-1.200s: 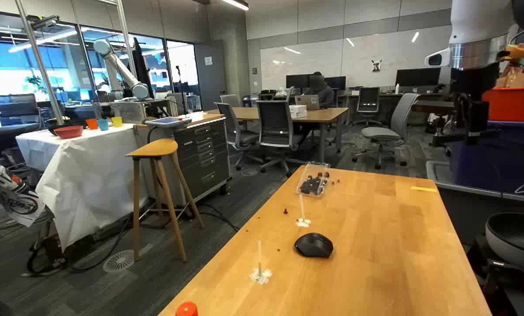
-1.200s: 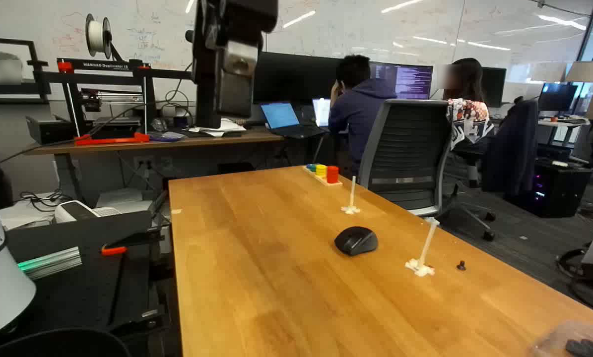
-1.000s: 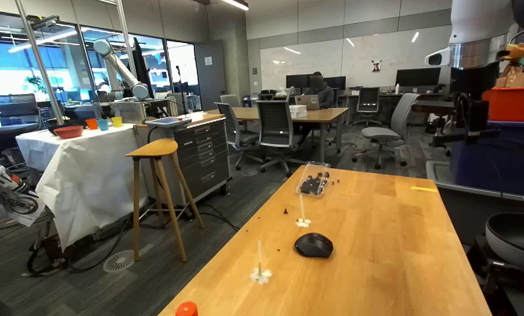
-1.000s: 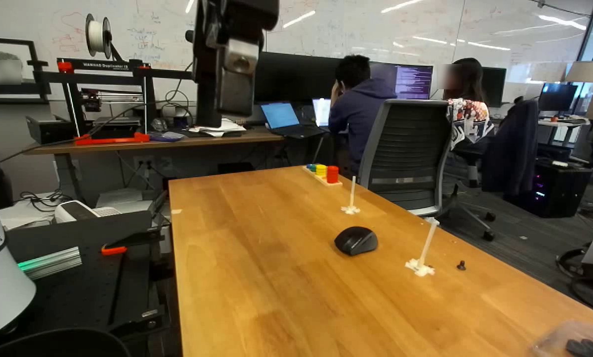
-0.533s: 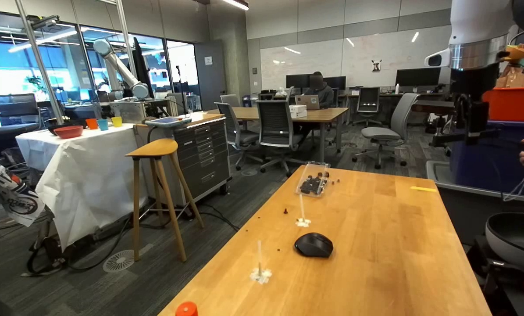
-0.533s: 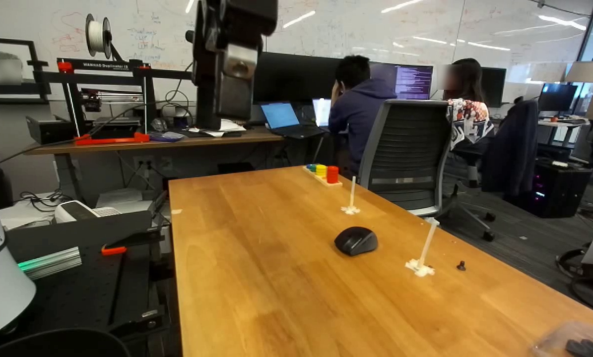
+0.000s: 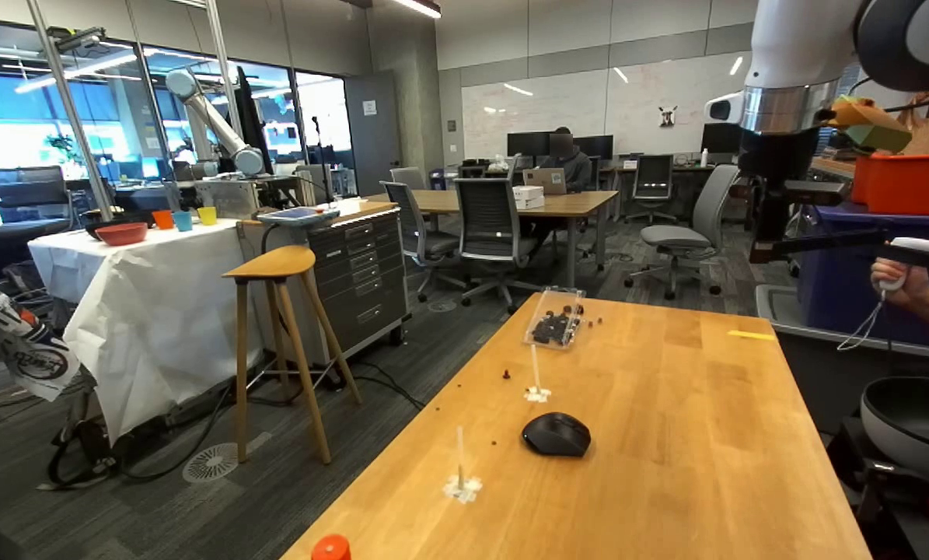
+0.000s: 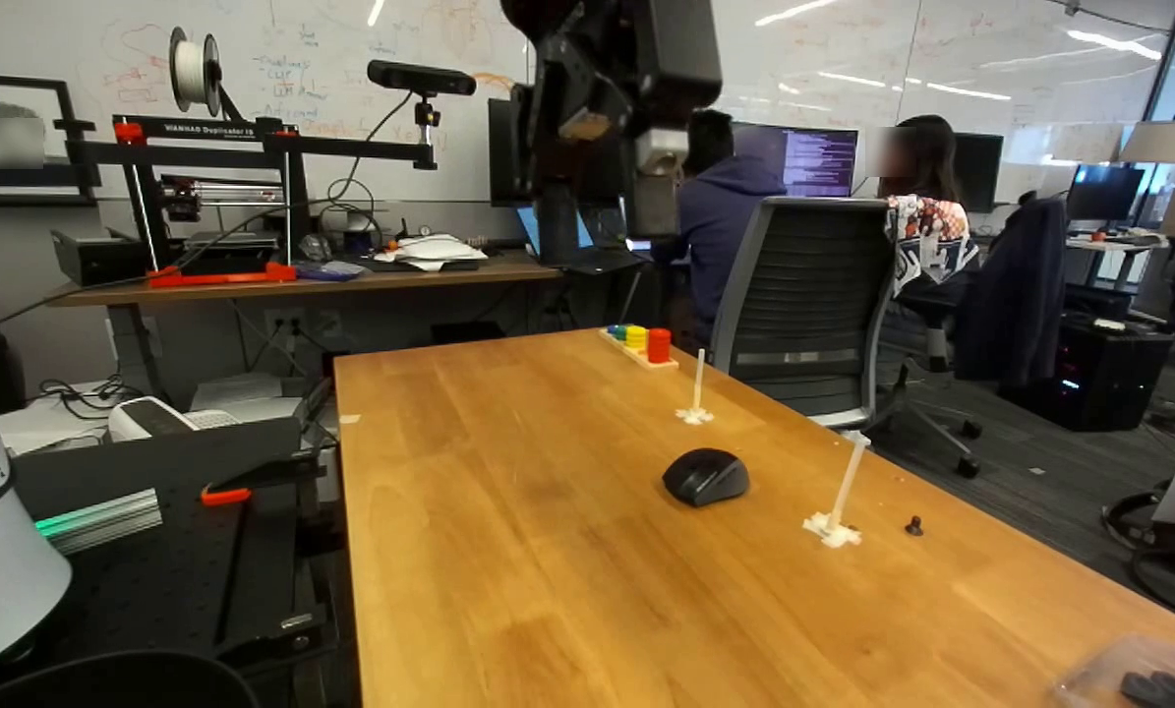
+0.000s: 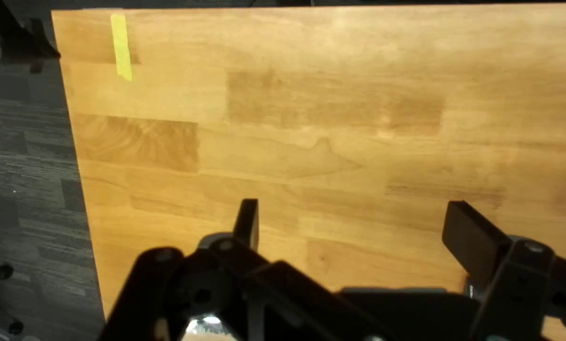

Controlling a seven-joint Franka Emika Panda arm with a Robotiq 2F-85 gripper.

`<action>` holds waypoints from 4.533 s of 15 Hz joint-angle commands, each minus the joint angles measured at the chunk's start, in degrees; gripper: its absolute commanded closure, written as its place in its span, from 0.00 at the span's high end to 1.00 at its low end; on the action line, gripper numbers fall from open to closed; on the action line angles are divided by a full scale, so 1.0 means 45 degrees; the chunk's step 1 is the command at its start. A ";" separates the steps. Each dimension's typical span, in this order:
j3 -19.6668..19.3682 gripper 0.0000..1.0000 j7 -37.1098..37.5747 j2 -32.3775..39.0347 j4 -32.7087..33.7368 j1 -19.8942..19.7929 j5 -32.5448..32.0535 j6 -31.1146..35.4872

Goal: Press the click button on the mouse

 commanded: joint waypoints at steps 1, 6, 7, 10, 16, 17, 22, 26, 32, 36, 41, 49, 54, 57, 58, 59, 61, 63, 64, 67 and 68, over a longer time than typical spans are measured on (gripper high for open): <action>0.0311 1.00 0.0884 0.1621 0.1171 0.0258 -0.0087 0.0765; 0.0520 0.74 0.1379 0.3183 0.1927 0.0637 0.0091 0.1378; 0.0522 0.68 0.1435 0.3467 0.2048 0.0713 0.0108 0.1480; 0.0464 0.42 0.1486 0.4159 0.2391 0.0877 0.0142 0.1626; 0.0488 0.01 0.1240 0.5179 0.2514 0.1188 0.0311 0.2196; 0.0538 0.00 0.1315 0.5393 0.2503 0.1290 0.0291 0.2236; 0.0670 0.00 0.1568 0.6382 0.2655 0.1773 0.0082 0.2458; 0.0623 0.00 0.2129 0.7184 0.2973 0.2096 -0.0386 0.2731; 0.0412 0.00 0.4161 0.8421 0.3712 0.2822 -0.2453 0.3286; 0.0433 0.00 0.4955 0.9108 0.4253 0.3291 -0.3077 0.3412; 0.0384 0.00 0.5409 0.9944 0.4950 0.3763 -0.3339 0.3445; 0.0106 0.00 0.5706 1.1231 0.5873 0.4266 -0.3494 0.3366; -0.0054 0.00 0.5834 1.1766 0.6317 0.4561 -0.3491 0.3375; -0.0118 0.00 0.5889 1.2001 0.6503 0.4678 -0.3462 0.3401; -0.0123 0.00 0.5882 1.2061 0.6554 0.4700 -0.3431 0.3394; -0.0140 0.00 0.5897 1.2123 0.6583 0.4730 -0.3433 0.3403; -0.0172 0.00 0.5915 1.2252 0.6645 0.4779 -0.3439 0.3404; -0.0200 0.00 0.5911 1.2356 0.6686 0.4815 -0.3436 0.3405; -0.0213 0.00 0.5907 1.2395 0.6700 0.4828 -0.3432 0.3404; -0.0255 0.00 0.5883 1.2495 0.6738 0.4855 -0.3411 0.3403; -0.0265 0.00 0.5875 1.2528 0.6757 0.4857 -0.3401 0.3403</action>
